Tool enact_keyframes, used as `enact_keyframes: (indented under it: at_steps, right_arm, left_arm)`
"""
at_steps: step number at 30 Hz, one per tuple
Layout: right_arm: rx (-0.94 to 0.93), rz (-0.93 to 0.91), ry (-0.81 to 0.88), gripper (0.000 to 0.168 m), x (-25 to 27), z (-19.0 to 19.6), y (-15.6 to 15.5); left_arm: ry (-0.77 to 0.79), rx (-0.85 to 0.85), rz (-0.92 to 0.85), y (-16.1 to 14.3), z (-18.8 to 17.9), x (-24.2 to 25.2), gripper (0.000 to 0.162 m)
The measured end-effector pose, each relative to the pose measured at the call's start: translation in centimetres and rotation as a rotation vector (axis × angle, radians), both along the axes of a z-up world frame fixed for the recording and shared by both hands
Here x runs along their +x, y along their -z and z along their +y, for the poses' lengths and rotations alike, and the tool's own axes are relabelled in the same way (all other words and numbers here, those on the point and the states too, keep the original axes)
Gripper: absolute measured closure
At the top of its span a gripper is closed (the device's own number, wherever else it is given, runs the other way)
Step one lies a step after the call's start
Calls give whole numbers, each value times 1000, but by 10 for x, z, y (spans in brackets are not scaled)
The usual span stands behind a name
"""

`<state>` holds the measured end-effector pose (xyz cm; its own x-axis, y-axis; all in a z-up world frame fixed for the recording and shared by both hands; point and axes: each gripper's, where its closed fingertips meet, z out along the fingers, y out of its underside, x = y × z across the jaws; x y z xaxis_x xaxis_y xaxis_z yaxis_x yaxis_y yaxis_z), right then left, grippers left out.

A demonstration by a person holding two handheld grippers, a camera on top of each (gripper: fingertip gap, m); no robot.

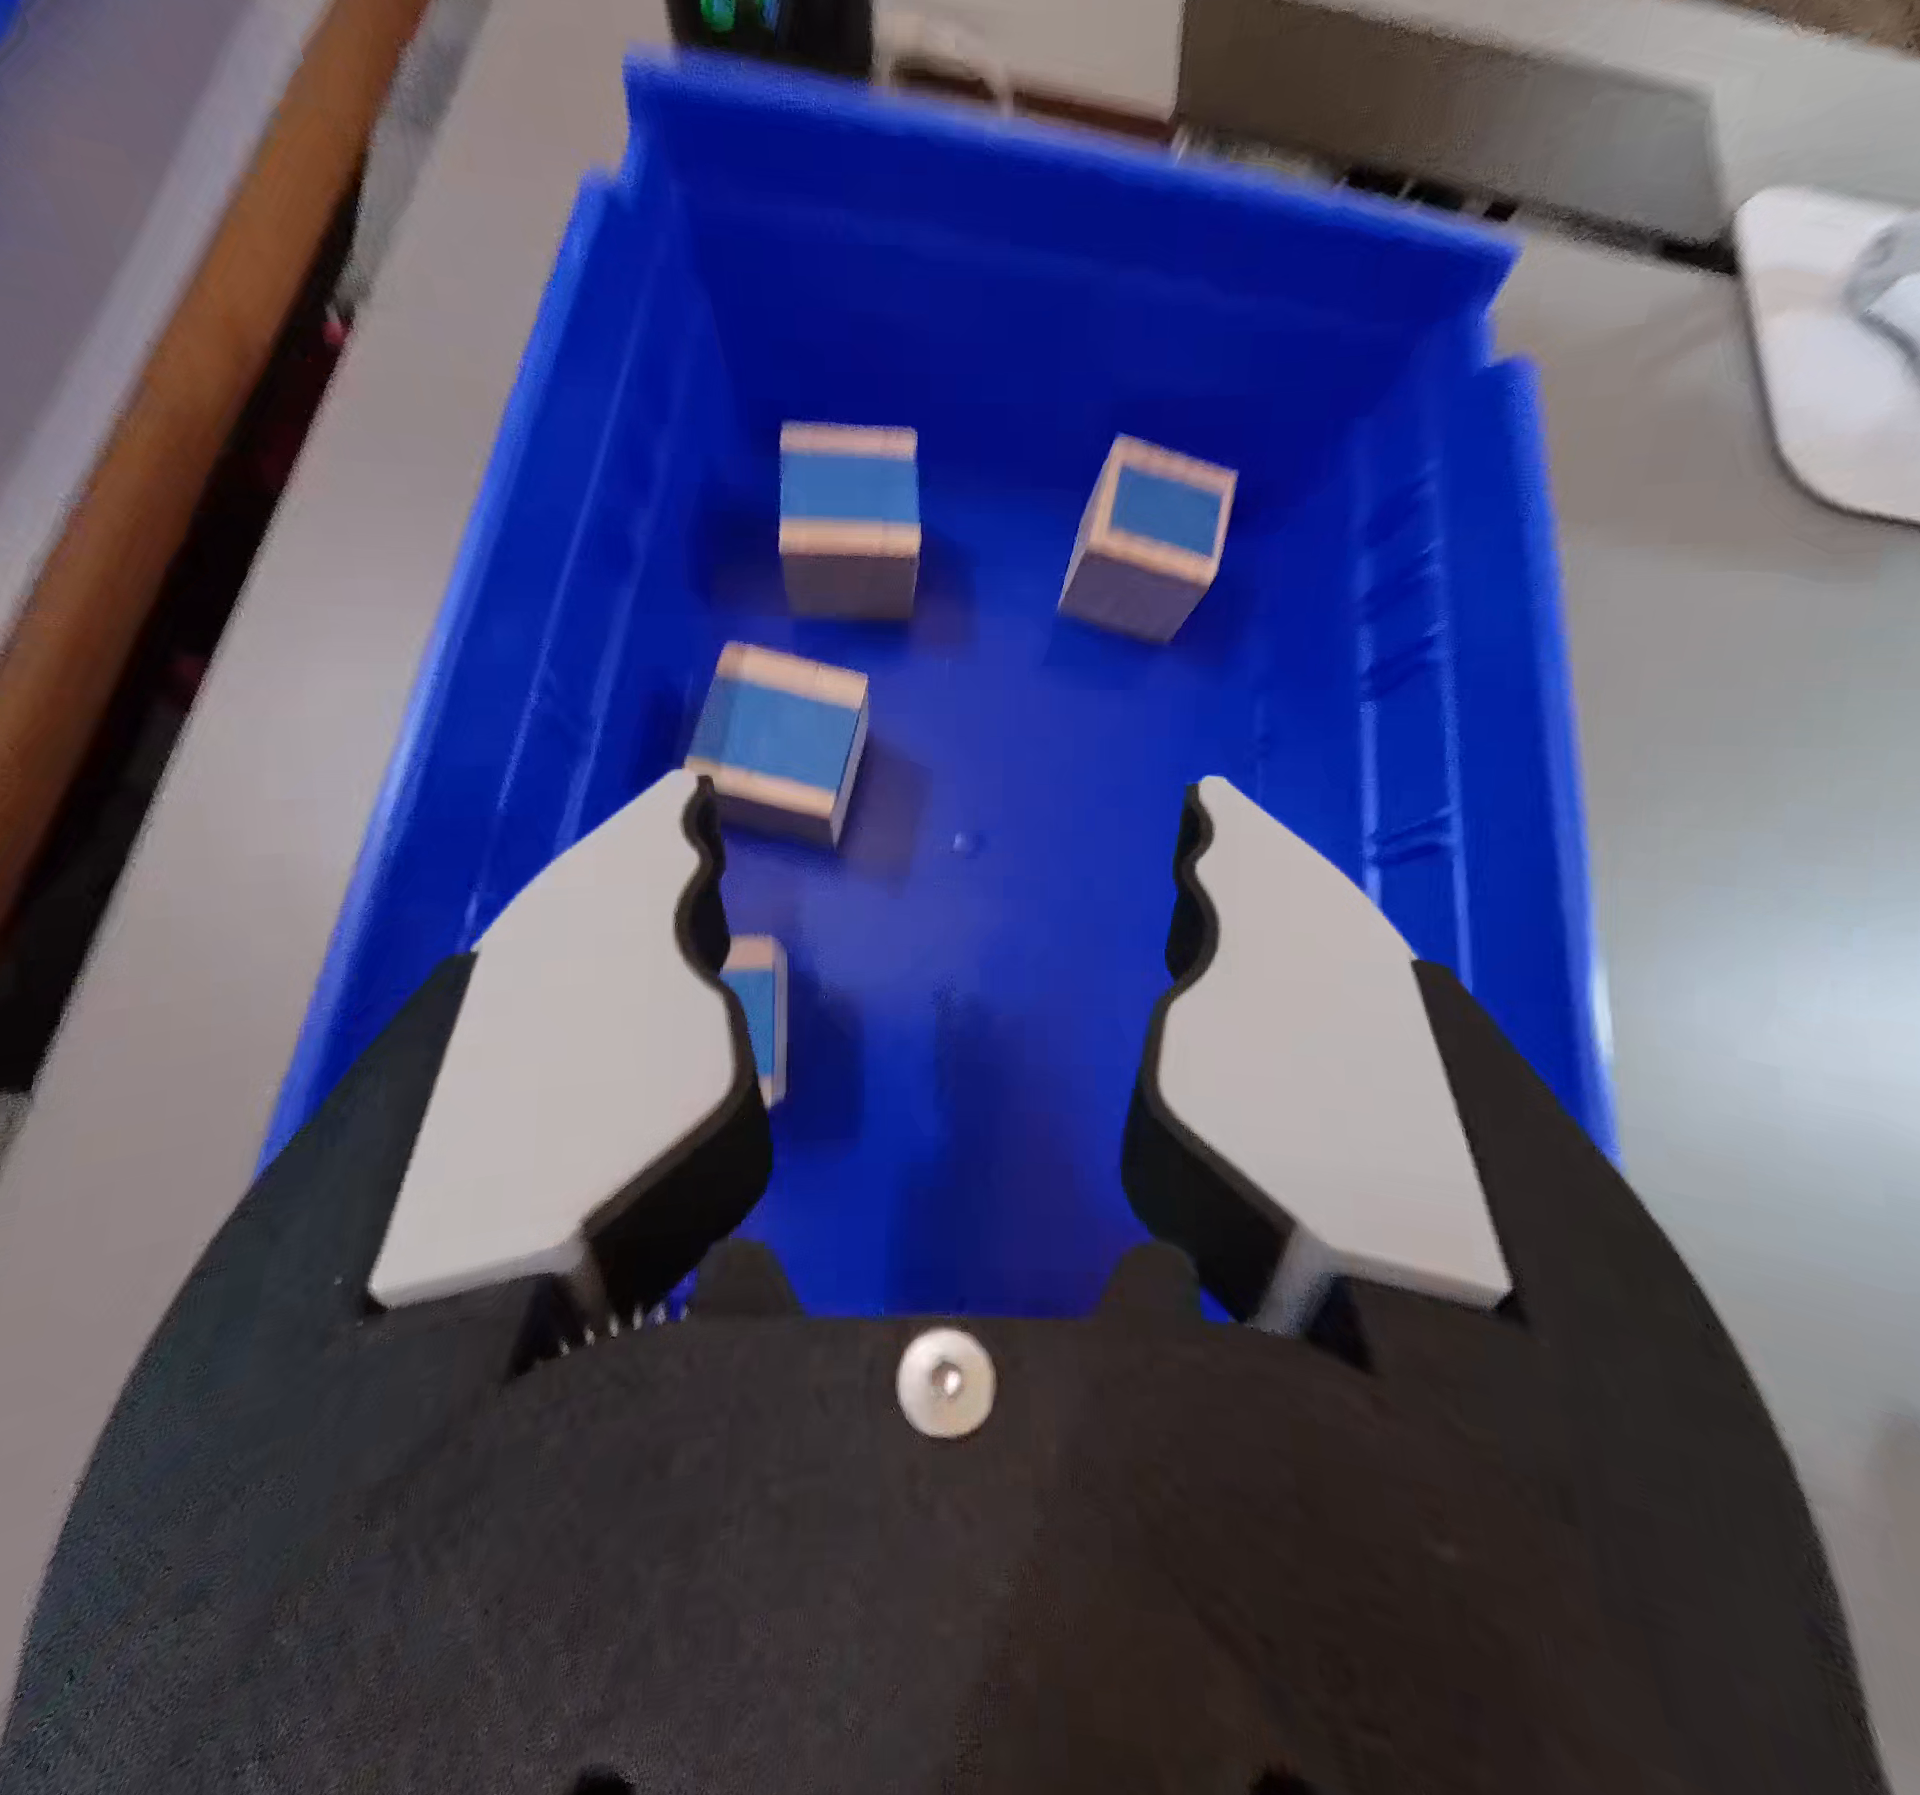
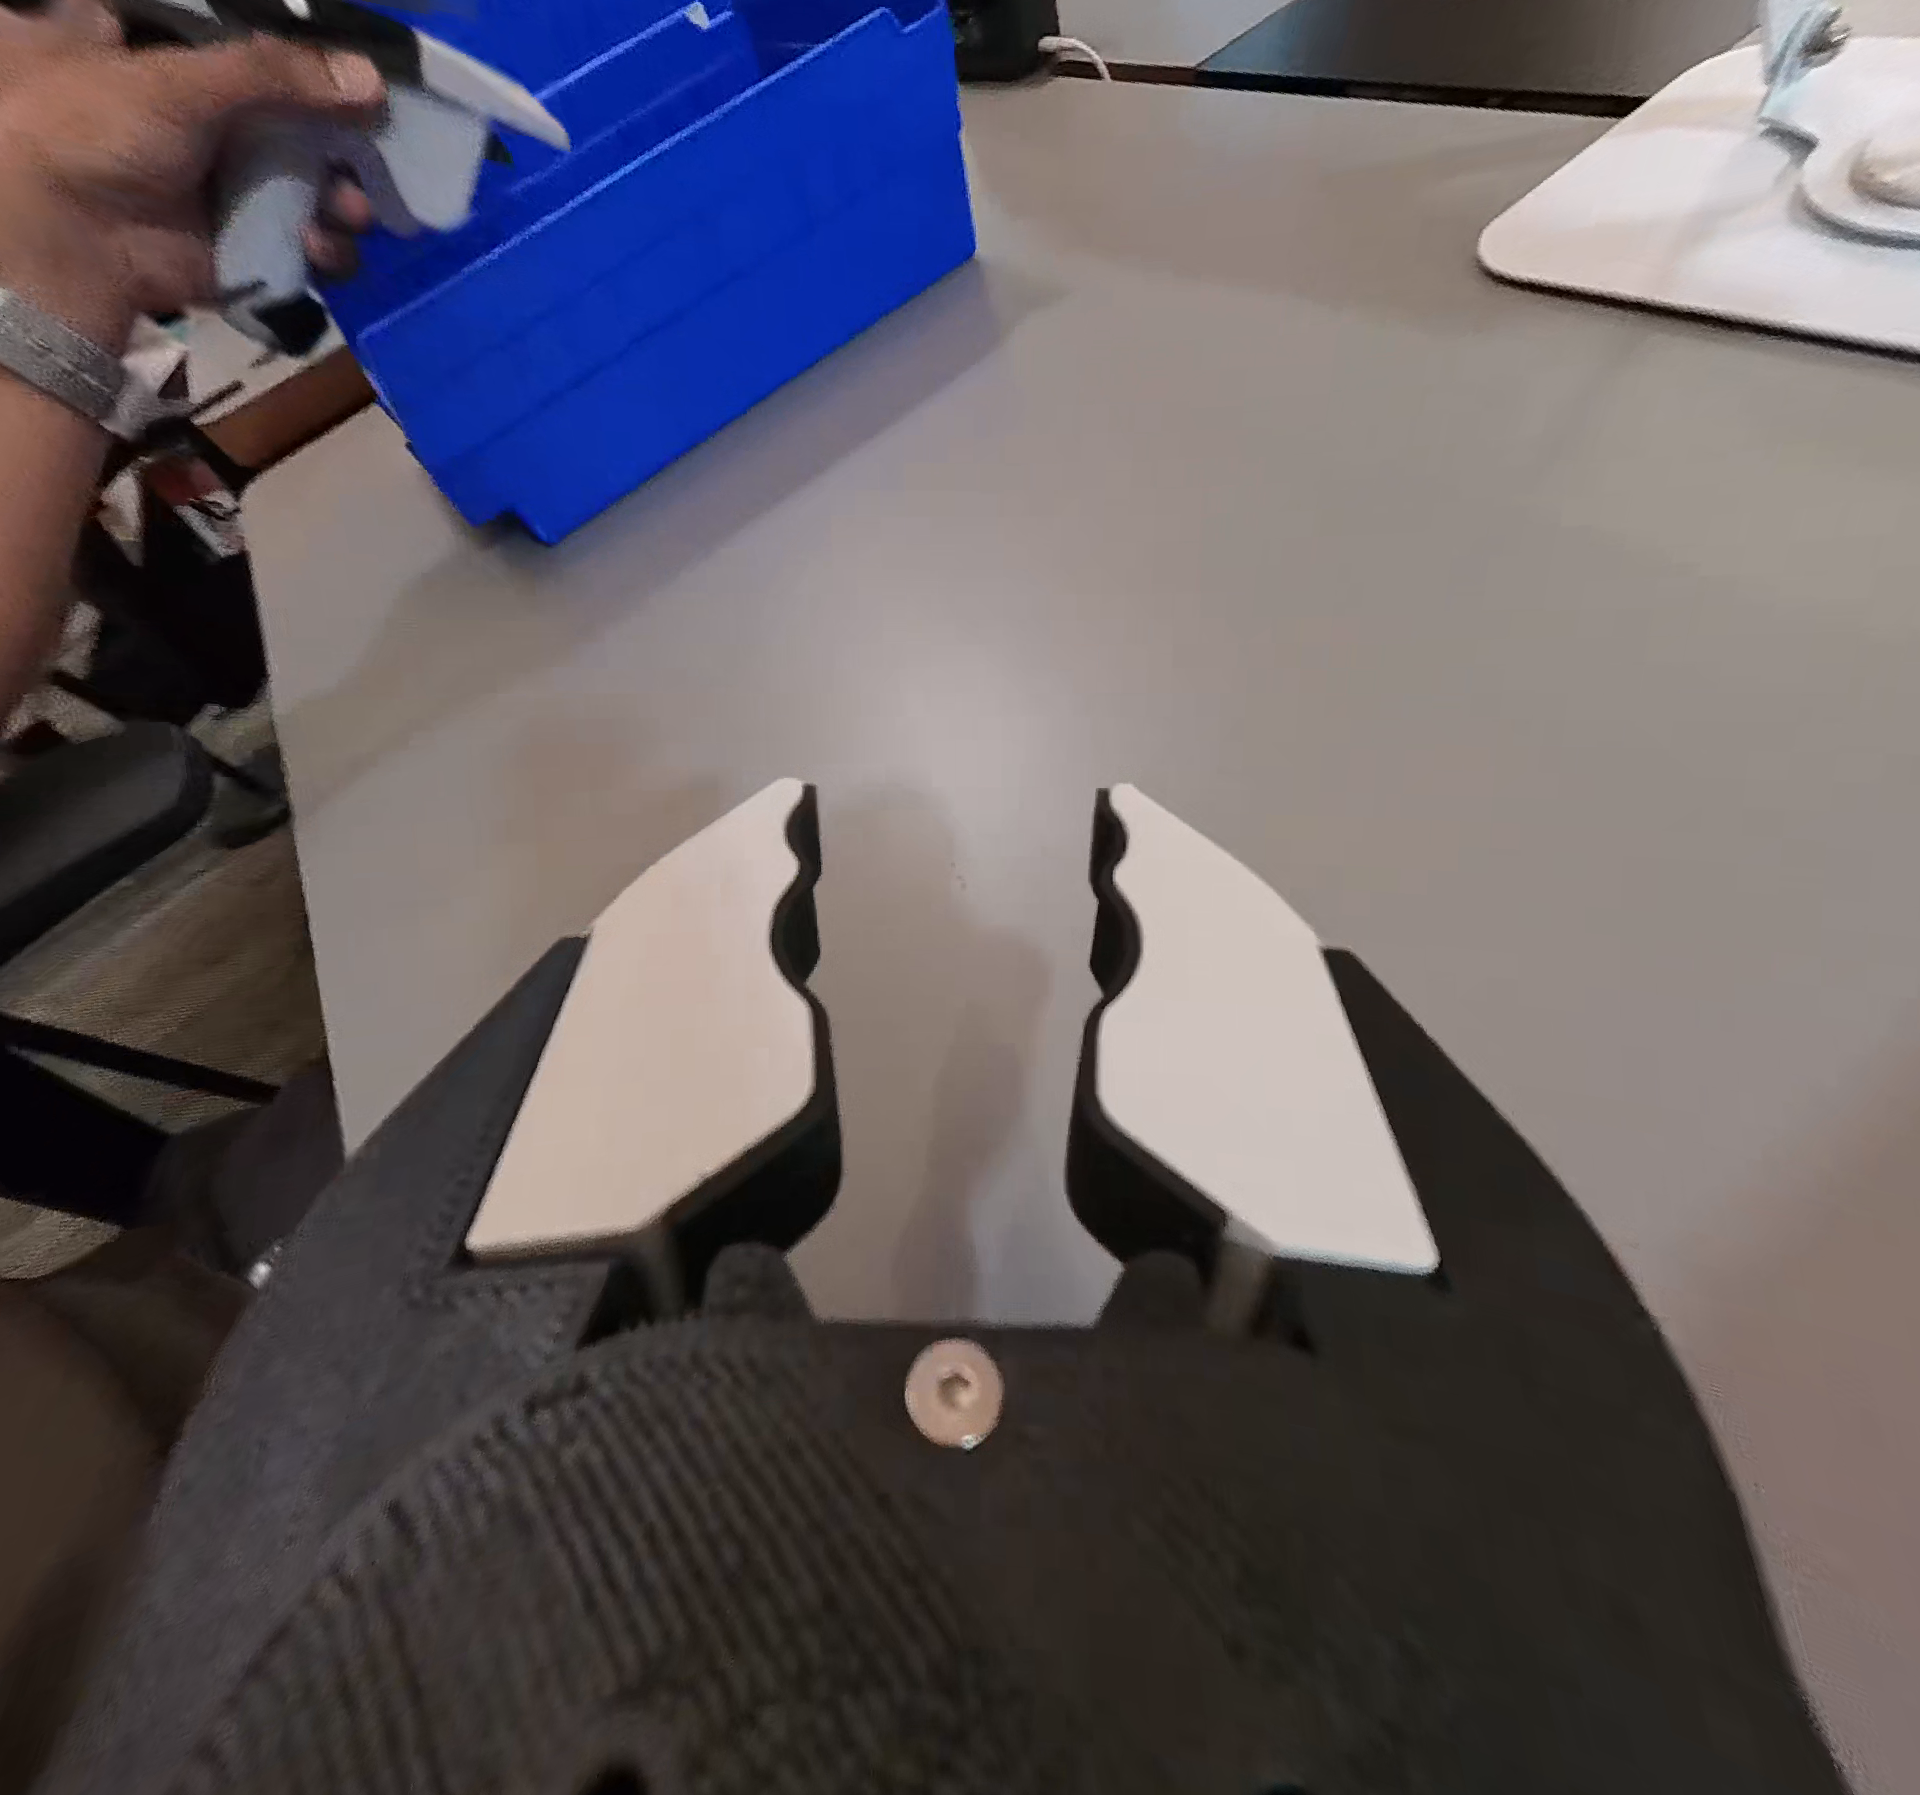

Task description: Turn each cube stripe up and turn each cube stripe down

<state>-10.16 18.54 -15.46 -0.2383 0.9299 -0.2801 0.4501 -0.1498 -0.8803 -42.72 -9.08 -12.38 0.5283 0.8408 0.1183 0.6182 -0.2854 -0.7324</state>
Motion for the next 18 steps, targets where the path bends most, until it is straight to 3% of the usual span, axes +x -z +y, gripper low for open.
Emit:
enact_keyframes:
  at_steps: [8,12,18]
  right_arm:
    - [-147,-17,-71,119,-15,-12,-1]
    - [-161,-29,-92,121,-18,-15,2]
    - [-191,-45,-109,123,-16,-18,6]
  left_arm:
    - [-133,-99,-45,39,-46,4,84]
    - [-164,-160,-76,59,-53,6,94]
    - [-171,-225,-95,68,-55,6,90]
